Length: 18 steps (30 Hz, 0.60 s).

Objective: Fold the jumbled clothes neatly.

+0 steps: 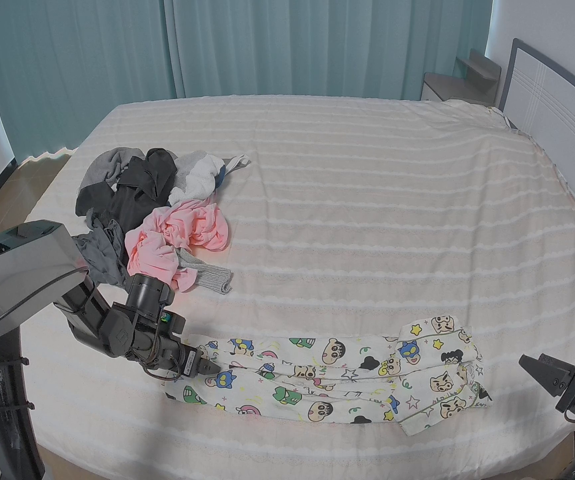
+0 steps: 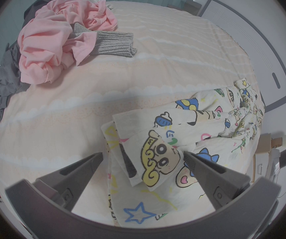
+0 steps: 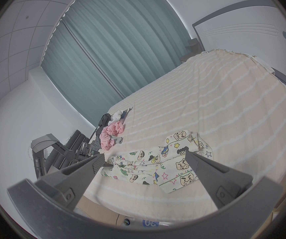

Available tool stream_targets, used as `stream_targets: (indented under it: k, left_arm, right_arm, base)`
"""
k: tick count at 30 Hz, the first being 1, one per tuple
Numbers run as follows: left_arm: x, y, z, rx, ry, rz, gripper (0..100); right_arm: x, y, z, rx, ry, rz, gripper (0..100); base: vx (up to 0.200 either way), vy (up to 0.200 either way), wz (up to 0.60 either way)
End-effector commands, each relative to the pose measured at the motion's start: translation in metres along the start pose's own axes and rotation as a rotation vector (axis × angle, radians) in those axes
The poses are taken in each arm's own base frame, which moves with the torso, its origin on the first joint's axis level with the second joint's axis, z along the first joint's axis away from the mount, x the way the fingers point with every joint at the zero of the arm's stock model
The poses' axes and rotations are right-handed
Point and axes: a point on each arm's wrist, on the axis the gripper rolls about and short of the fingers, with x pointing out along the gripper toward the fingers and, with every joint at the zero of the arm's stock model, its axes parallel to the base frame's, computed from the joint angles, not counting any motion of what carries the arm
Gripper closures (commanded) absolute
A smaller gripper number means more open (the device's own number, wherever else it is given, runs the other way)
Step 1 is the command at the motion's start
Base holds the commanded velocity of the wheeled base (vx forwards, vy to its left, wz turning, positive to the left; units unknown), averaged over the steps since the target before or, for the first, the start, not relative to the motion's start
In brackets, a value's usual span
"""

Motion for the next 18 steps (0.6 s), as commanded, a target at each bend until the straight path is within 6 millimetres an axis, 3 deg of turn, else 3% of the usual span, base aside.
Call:
stream_targets:
  k: [1,15,16,18]
  left_arm:
    - [0.004,-0.001,-0.001,0.008,0.008,-0.002,0]
    - [0.016,-0.014,-0.004,0.059,0.033,-0.026,0]
    - [0.016,-0.015,-0.004,0.061,0.033,-0.027,100]
    - [0.016,-0.014,-0.004,0.058,0.032,-0.026,100]
  right_arm:
    - [0.0,-0.003,-0.005,0.004,0.024,-0.013,0]
    - [0.0,-0.003,-0.006,0.006,0.029,-0.016,0]
    - [0.0,-0.003,-0.006,0.006,0.029,-0.016,0]
    - [0.0,-0.003,-0.006,0.008,0.029,-0.016,0]
  base:
    - [0.0,0.0,0.0]
    - [0.0,0.0,0.0]
    - [0.0,0.0,0.0]
    - [0.0,0.0,0.0]
